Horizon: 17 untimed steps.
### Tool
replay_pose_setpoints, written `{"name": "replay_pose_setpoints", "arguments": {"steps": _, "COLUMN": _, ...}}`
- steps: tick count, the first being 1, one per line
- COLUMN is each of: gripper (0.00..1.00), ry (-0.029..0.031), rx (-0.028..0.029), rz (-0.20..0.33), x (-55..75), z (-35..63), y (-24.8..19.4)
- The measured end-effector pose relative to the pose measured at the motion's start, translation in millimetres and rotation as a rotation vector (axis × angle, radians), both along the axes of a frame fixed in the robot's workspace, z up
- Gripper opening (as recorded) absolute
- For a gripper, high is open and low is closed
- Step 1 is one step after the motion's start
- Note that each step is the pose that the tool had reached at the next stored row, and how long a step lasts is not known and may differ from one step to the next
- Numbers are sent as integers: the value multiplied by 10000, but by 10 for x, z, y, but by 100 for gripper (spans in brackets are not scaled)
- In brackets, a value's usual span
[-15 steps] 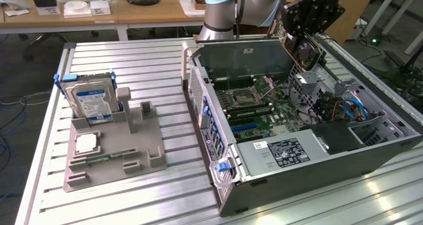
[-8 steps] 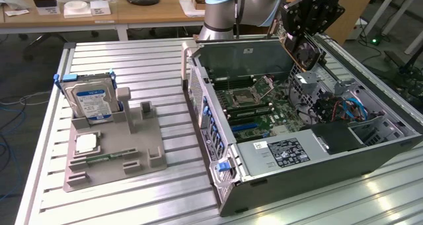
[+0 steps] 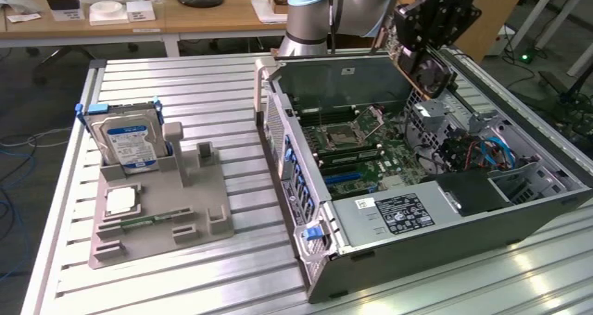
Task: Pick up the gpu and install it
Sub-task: 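Insert the gpu into the slot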
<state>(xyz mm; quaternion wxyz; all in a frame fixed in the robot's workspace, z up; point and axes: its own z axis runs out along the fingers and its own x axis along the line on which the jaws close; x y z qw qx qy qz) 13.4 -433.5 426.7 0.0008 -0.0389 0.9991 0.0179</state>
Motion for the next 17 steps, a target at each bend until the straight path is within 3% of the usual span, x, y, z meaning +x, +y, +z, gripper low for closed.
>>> {"name": "replay_pose_setpoints", "arguments": {"steps": 17, "gripper": 28, "ry": 0, "rx": 11, "rz": 1891, "x": 0, "z": 0, "y": 0}}
